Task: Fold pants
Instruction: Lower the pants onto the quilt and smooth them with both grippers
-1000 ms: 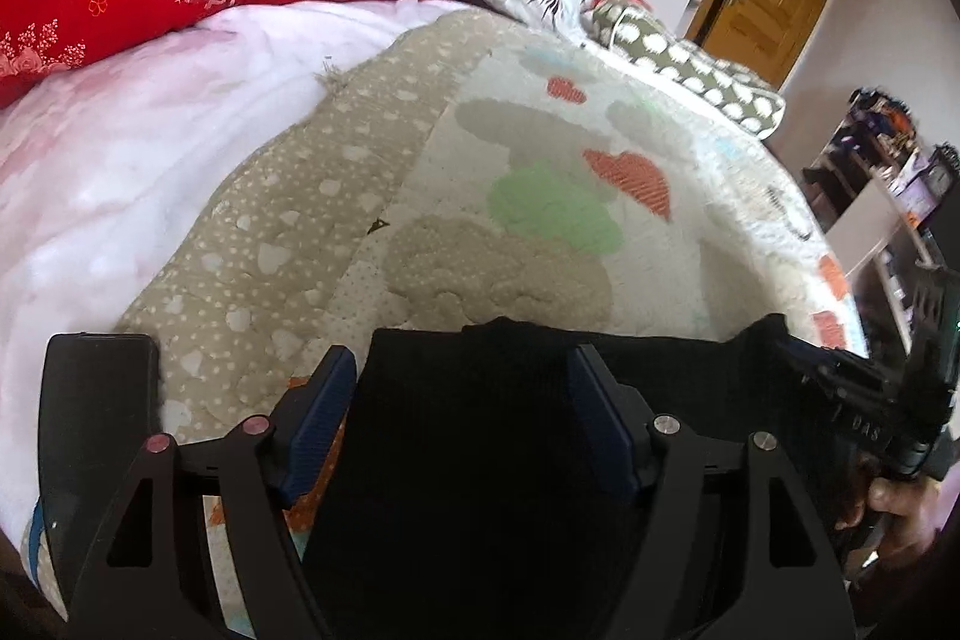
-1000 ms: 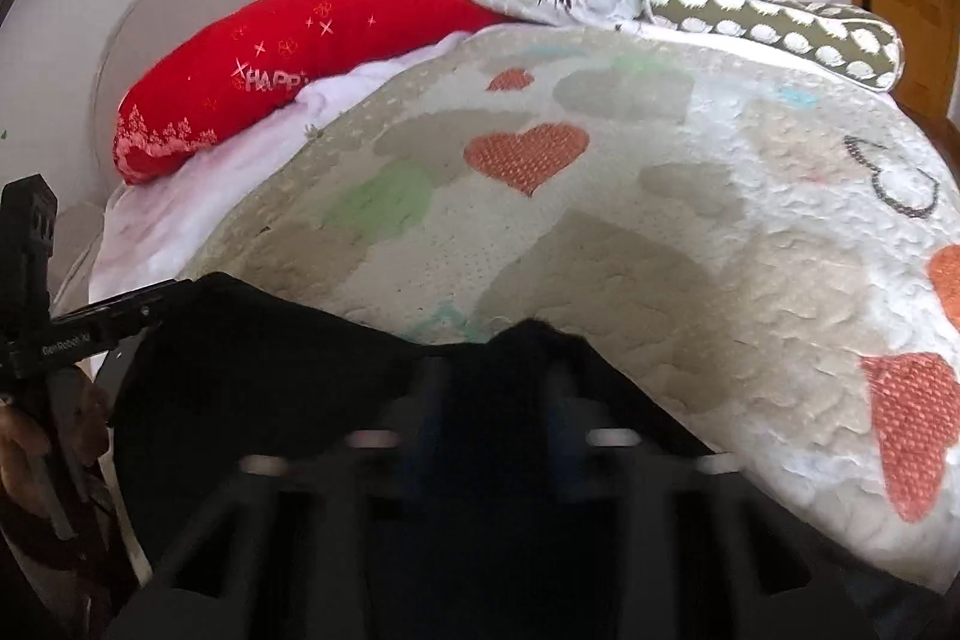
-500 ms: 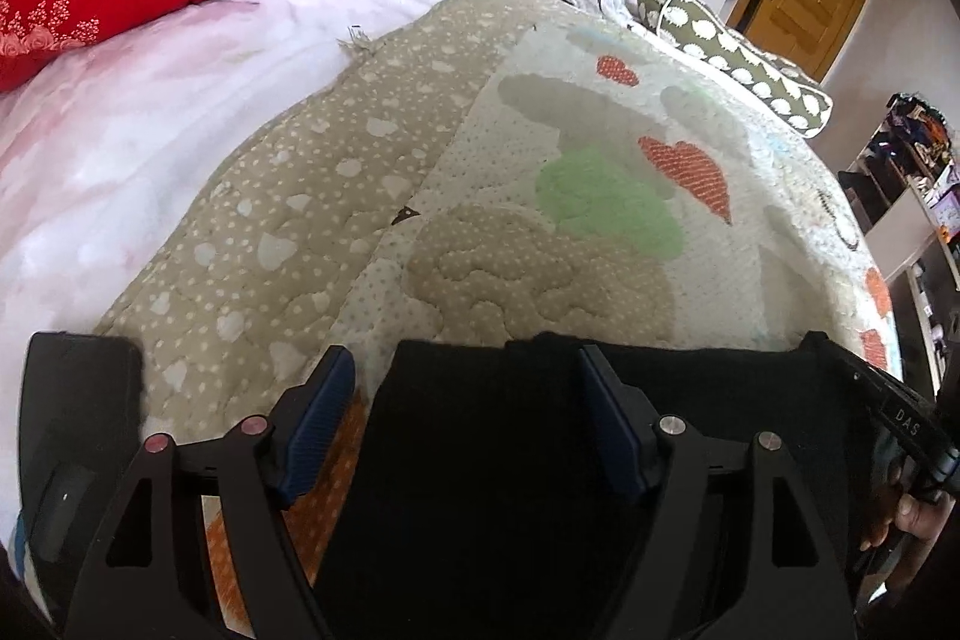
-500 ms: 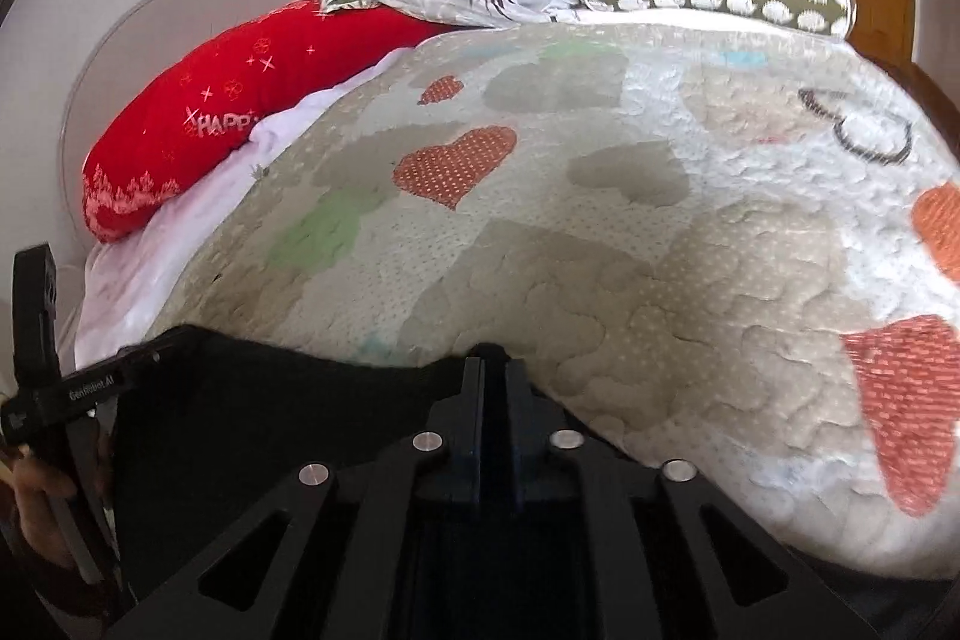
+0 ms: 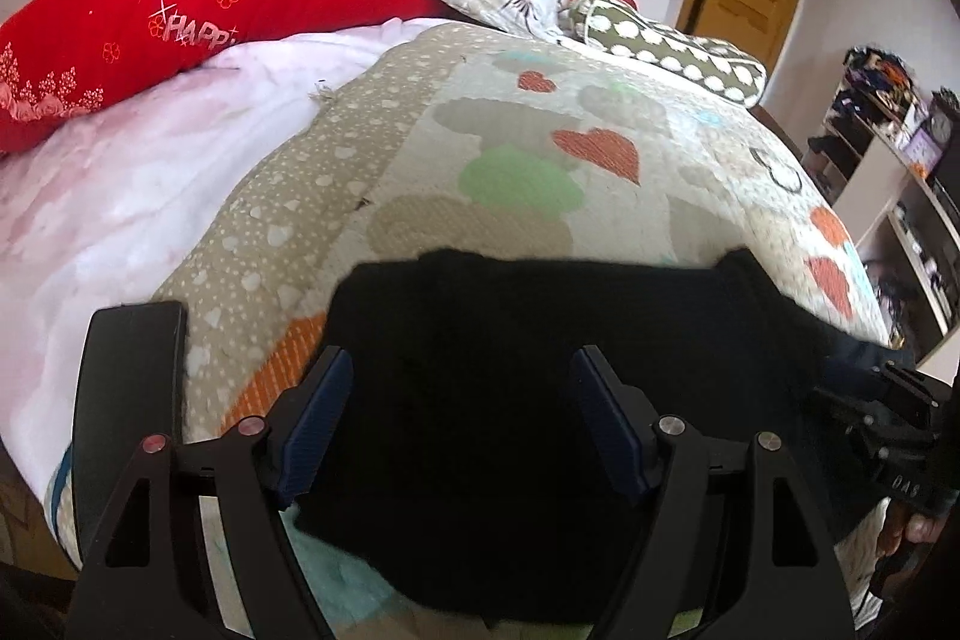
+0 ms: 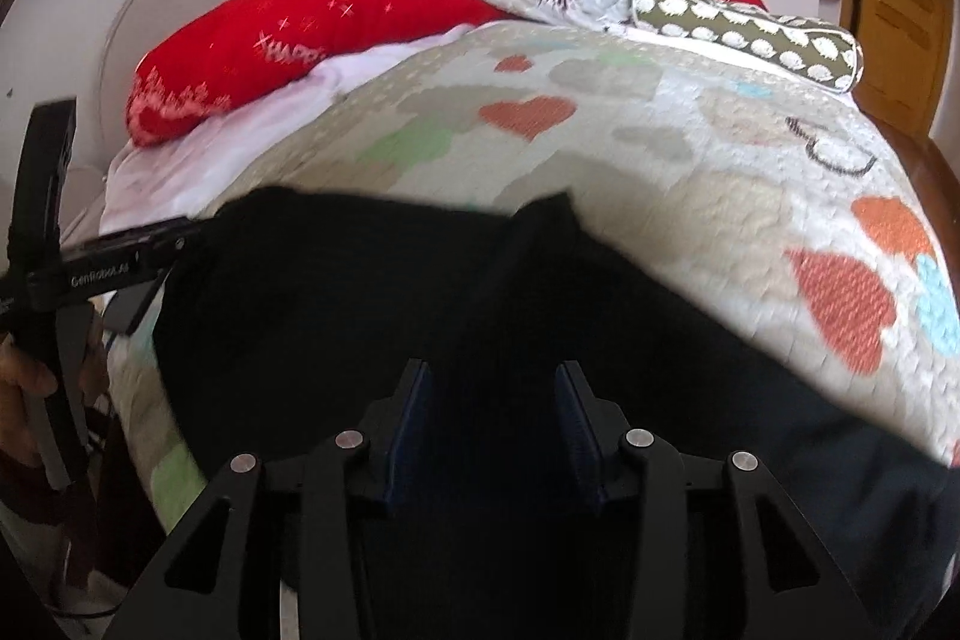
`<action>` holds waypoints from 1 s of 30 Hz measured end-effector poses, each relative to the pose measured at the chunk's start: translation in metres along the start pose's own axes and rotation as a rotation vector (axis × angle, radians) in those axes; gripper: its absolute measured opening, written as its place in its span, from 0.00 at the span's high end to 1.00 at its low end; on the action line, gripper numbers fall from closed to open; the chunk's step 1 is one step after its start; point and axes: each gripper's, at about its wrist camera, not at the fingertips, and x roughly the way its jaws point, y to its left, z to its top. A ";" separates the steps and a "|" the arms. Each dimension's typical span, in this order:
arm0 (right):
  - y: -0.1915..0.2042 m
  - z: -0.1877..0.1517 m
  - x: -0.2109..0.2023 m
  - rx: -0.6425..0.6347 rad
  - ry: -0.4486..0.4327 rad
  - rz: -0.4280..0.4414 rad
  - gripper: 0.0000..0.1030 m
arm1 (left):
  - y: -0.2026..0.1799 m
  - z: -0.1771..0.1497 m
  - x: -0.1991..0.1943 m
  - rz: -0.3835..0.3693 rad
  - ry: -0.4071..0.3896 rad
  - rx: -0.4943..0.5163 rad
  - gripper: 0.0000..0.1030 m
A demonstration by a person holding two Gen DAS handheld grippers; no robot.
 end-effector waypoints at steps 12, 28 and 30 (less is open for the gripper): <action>0.004 -0.045 -0.005 0.034 -0.009 0.014 0.48 | -0.011 -0.036 0.010 0.051 -0.001 0.050 0.12; -0.075 -0.074 -0.054 0.210 -0.042 -0.084 0.38 | -0.051 -0.025 -0.014 -0.036 -0.025 0.107 0.11; -0.082 -0.080 -0.060 0.214 -0.047 -0.081 0.38 | -0.060 -0.023 -0.012 -0.047 -0.021 0.126 0.11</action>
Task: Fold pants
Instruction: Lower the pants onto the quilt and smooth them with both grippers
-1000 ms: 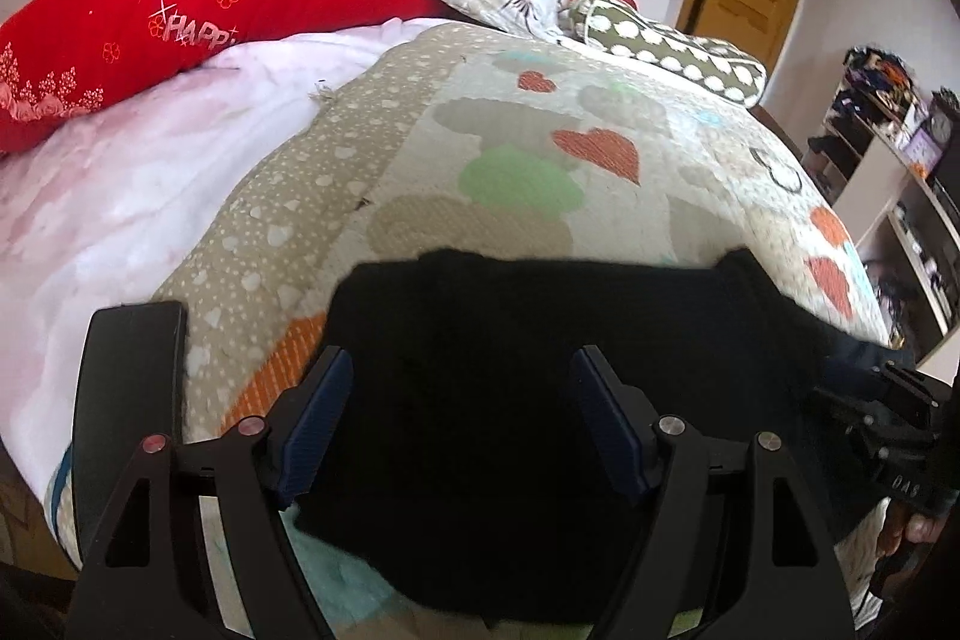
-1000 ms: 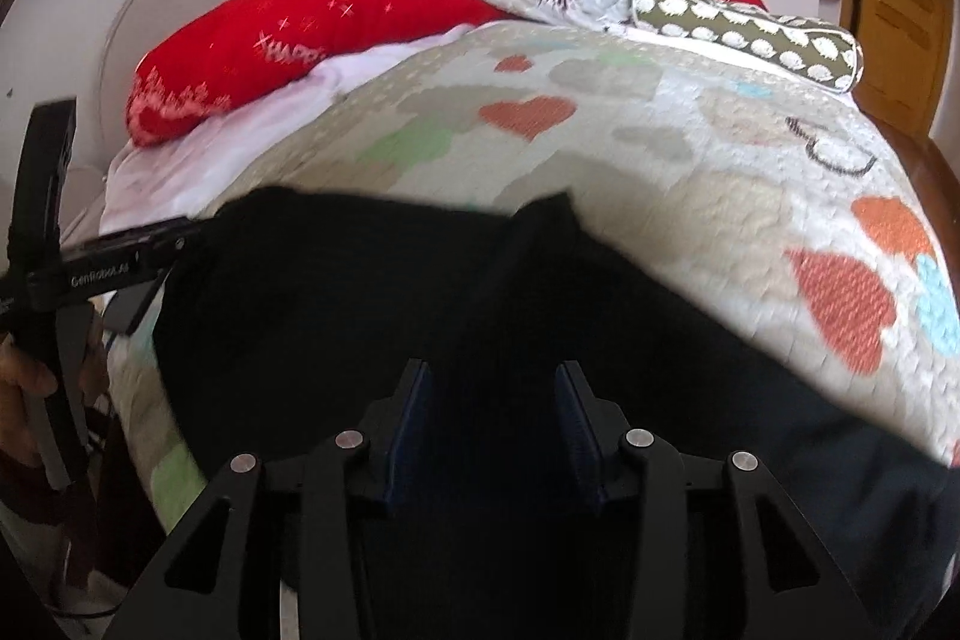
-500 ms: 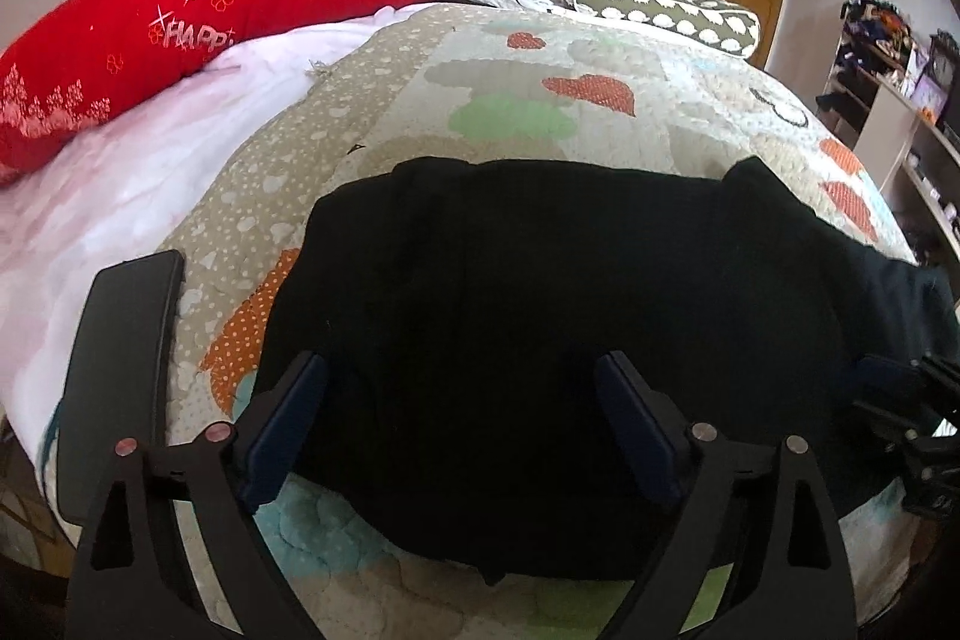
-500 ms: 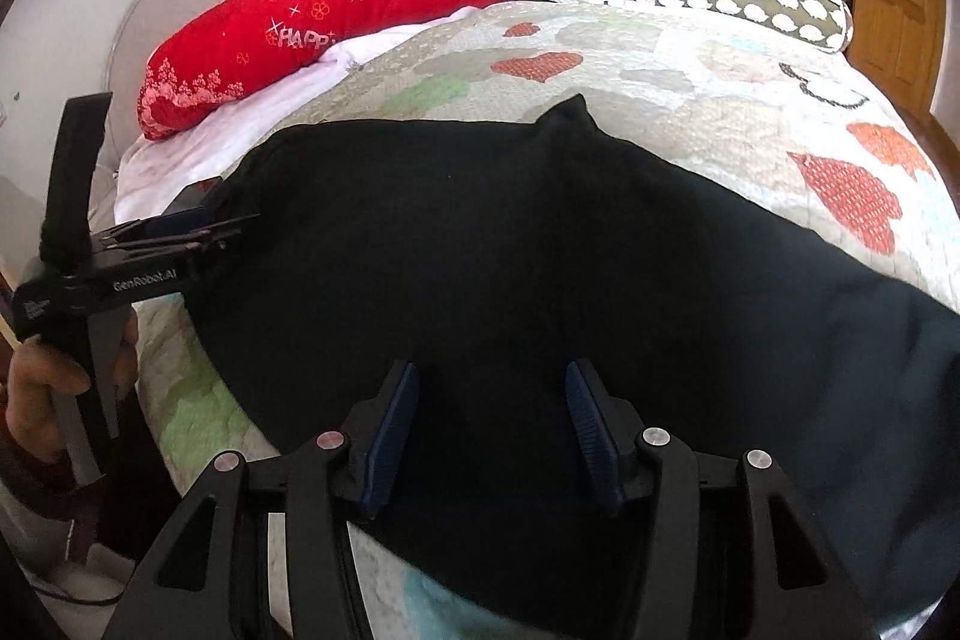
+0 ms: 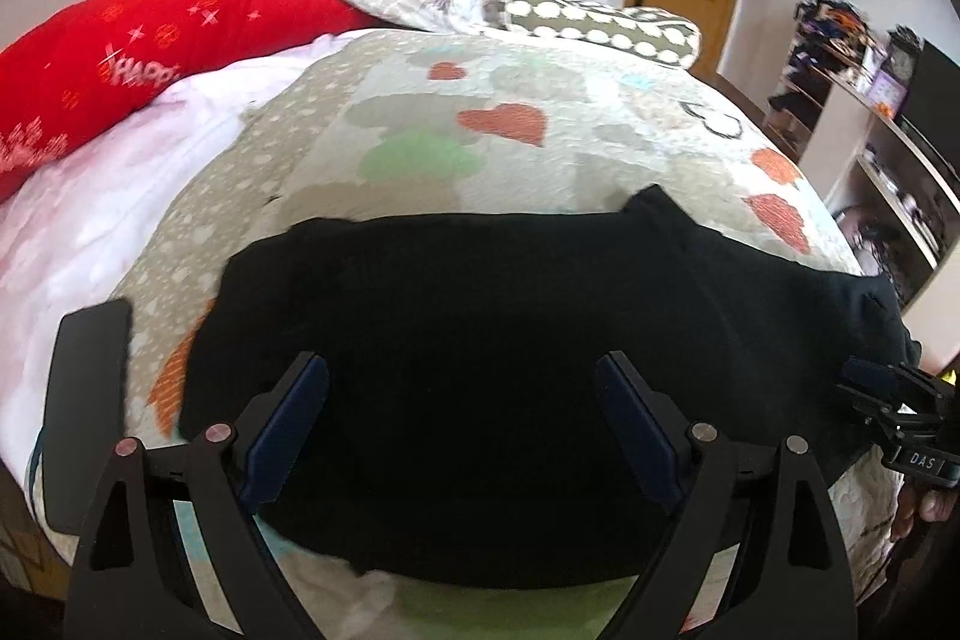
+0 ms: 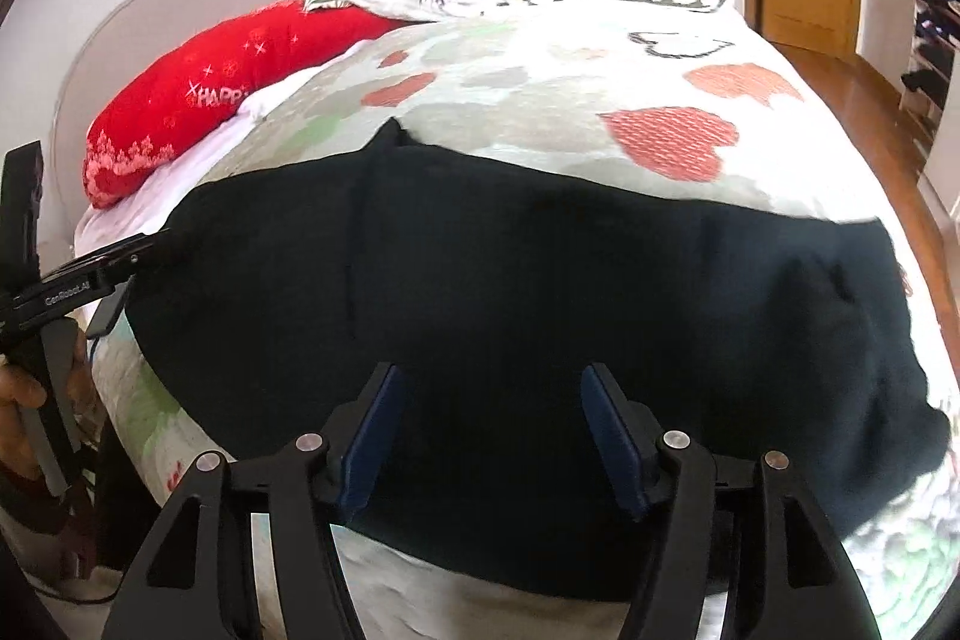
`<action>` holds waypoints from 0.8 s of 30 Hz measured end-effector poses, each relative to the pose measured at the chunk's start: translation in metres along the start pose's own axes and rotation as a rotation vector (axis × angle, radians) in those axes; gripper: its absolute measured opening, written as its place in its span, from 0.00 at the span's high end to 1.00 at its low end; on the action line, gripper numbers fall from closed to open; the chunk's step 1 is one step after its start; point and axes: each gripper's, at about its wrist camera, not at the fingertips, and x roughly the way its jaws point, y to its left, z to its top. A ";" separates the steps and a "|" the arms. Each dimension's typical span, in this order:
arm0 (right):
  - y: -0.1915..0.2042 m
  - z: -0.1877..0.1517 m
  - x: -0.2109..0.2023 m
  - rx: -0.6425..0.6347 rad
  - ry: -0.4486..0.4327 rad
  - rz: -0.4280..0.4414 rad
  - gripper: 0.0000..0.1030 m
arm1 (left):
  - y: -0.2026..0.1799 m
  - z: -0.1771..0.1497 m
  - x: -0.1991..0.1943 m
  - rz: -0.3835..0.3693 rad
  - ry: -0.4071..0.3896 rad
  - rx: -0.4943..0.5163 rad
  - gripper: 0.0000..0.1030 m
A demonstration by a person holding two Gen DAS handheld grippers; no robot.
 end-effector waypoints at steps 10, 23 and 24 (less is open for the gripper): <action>-0.023 -0.016 -0.035 0.028 -0.027 0.034 0.38 | -0.050 0.010 0.008 -0.085 0.013 0.086 0.11; -0.119 0.026 -0.047 0.216 -0.122 -0.165 0.45 | -0.100 0.034 0.049 -0.160 0.106 0.146 0.11; -0.122 0.030 -0.040 0.207 -0.106 -0.159 0.56 | -0.101 0.035 0.053 -0.154 0.111 0.145 0.11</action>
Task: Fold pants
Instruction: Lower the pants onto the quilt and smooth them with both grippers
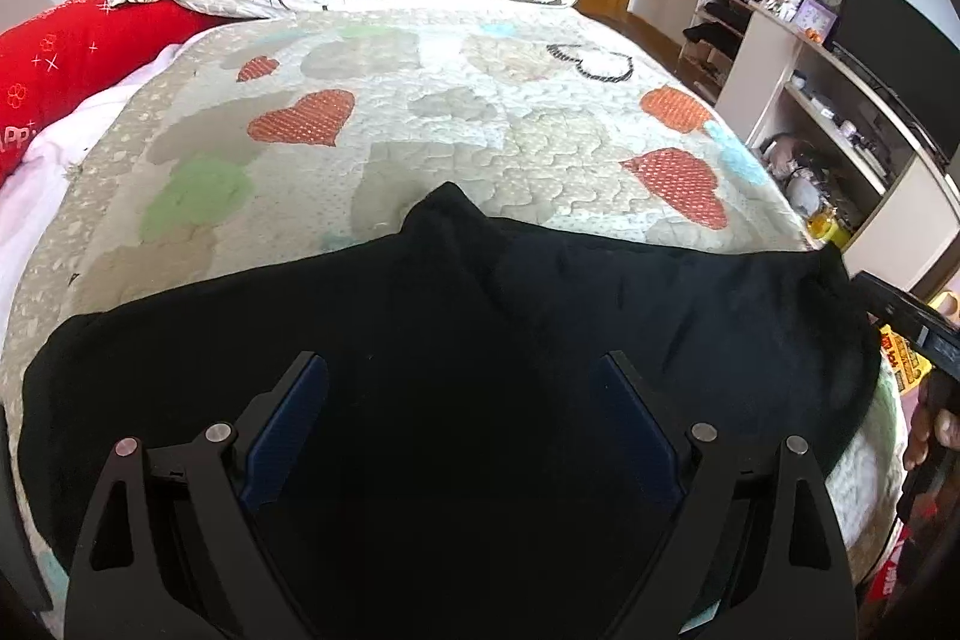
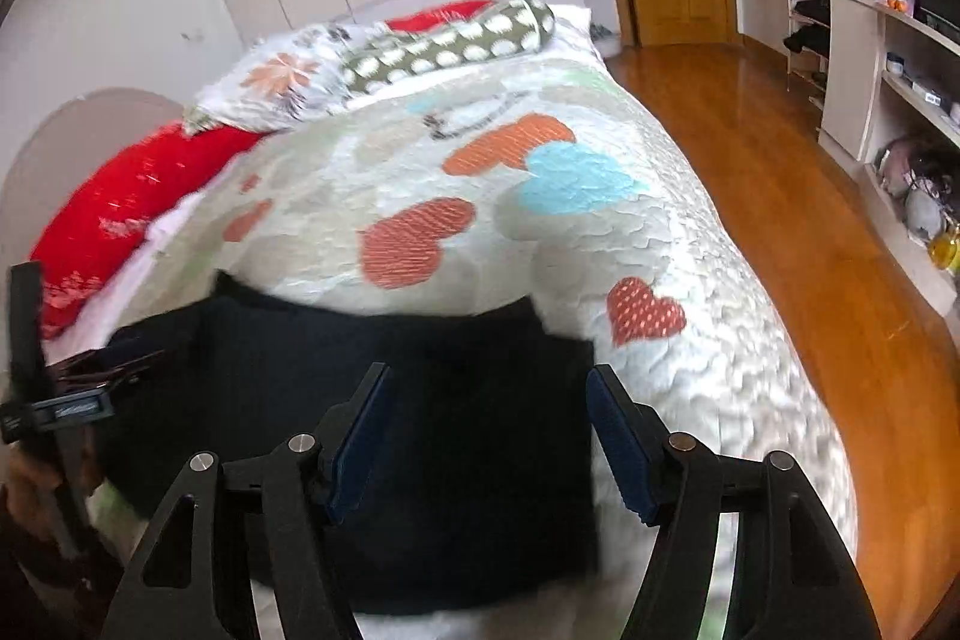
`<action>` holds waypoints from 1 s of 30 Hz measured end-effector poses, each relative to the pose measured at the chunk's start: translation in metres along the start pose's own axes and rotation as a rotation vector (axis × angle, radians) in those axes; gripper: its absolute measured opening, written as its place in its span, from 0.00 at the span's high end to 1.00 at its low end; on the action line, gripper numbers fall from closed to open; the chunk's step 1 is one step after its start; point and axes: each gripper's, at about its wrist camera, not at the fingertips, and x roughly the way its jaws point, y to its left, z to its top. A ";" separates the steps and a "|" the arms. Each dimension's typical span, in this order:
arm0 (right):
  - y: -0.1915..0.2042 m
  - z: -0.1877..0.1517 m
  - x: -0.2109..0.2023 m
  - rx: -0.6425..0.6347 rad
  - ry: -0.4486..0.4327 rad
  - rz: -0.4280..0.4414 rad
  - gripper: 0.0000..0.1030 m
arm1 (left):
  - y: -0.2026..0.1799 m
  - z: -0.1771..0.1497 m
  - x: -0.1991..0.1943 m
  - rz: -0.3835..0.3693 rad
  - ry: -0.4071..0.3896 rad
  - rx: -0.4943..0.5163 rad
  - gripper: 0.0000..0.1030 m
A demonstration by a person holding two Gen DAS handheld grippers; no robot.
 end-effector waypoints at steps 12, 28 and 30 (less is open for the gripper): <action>-0.024 -0.007 0.013 0.036 0.017 -0.033 0.93 | -0.007 -0.006 0.031 0.033 0.049 -0.002 0.11; 0.011 -0.032 -0.046 -0.059 0.008 -0.077 0.55 | -0.052 0.010 -0.006 -0.152 0.007 0.059 0.11; 0.008 -0.039 -0.043 -0.055 0.024 -0.096 0.55 | -0.068 0.012 -0.005 -0.167 0.013 0.101 0.11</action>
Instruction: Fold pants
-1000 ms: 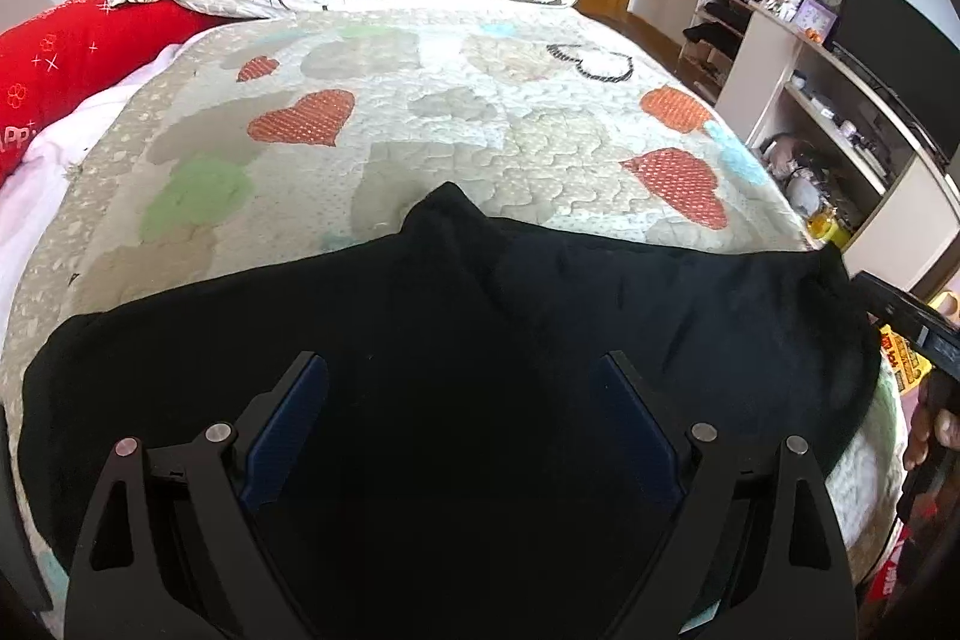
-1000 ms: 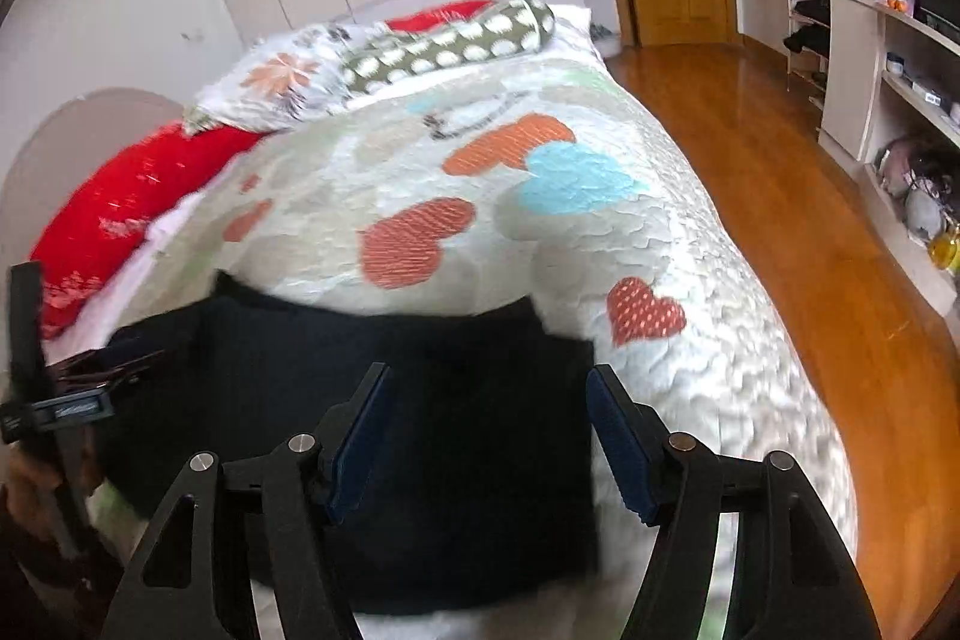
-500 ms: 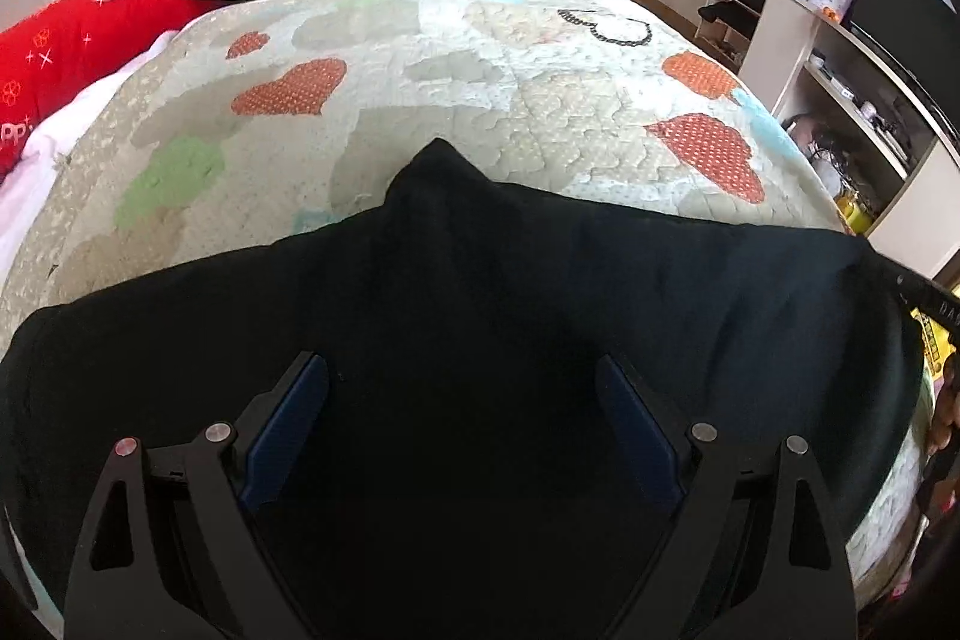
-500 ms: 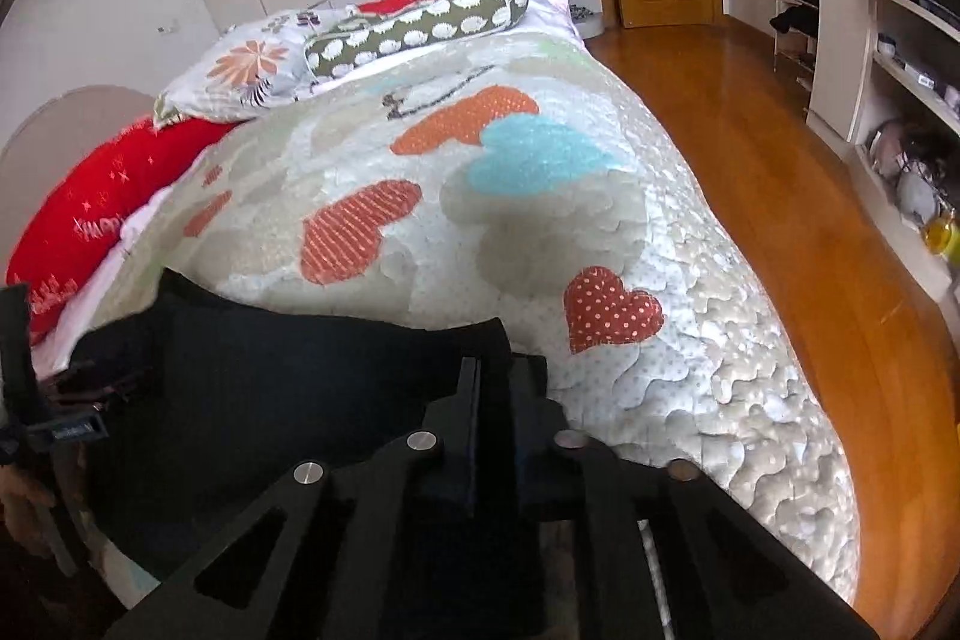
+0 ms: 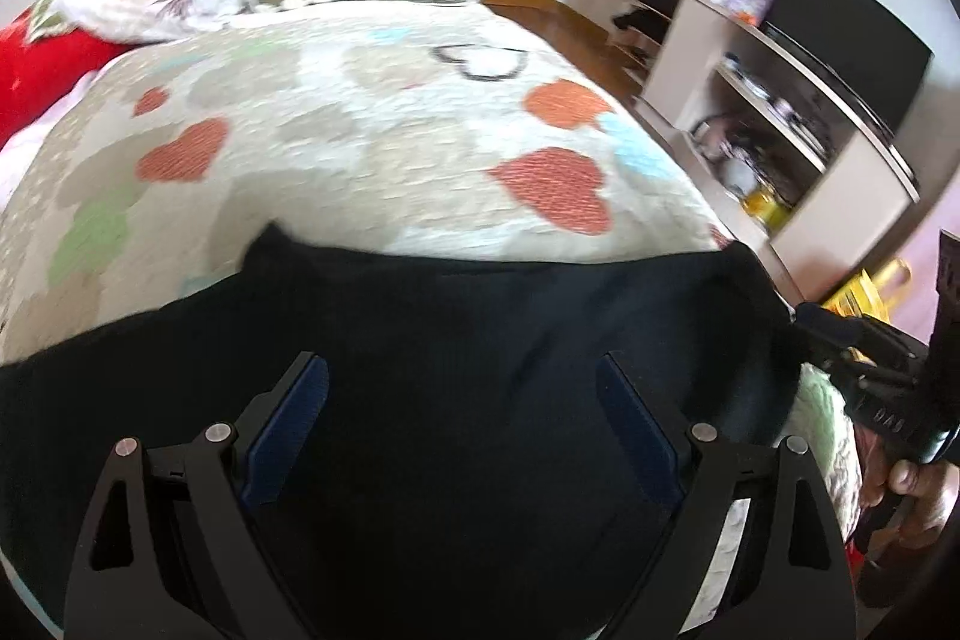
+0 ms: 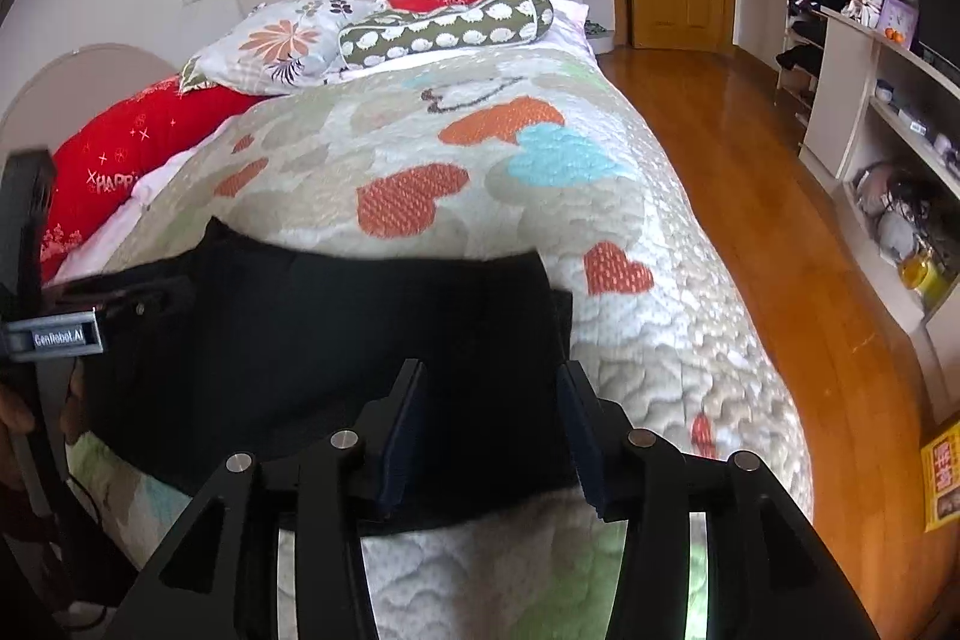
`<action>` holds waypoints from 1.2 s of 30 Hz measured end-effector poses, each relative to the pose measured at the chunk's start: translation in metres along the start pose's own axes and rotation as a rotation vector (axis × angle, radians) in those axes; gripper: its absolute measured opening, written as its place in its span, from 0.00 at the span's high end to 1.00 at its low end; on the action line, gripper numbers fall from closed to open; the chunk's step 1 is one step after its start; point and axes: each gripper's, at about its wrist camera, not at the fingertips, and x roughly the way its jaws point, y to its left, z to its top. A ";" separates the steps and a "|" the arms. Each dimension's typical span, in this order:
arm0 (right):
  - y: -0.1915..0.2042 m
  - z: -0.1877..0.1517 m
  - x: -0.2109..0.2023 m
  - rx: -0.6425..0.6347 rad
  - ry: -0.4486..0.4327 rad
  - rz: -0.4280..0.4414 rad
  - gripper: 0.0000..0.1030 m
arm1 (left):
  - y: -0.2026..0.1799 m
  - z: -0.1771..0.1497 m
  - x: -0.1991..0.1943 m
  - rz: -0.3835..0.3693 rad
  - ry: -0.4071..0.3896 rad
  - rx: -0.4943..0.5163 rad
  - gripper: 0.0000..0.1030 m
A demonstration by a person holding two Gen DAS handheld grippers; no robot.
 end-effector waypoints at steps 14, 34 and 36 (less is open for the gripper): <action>-0.034 -0.029 -0.001 0.153 0.044 0.123 0.36 | -0.097 0.044 0.065 -0.212 0.133 0.231 0.11; -0.032 -0.028 0.022 0.219 0.010 0.231 0.30 | -0.157 0.056 0.121 -0.295 0.203 0.410 0.11; -0.030 -0.028 0.024 0.214 0.000 0.227 0.33 | -0.160 0.053 0.123 -0.285 0.190 0.434 0.11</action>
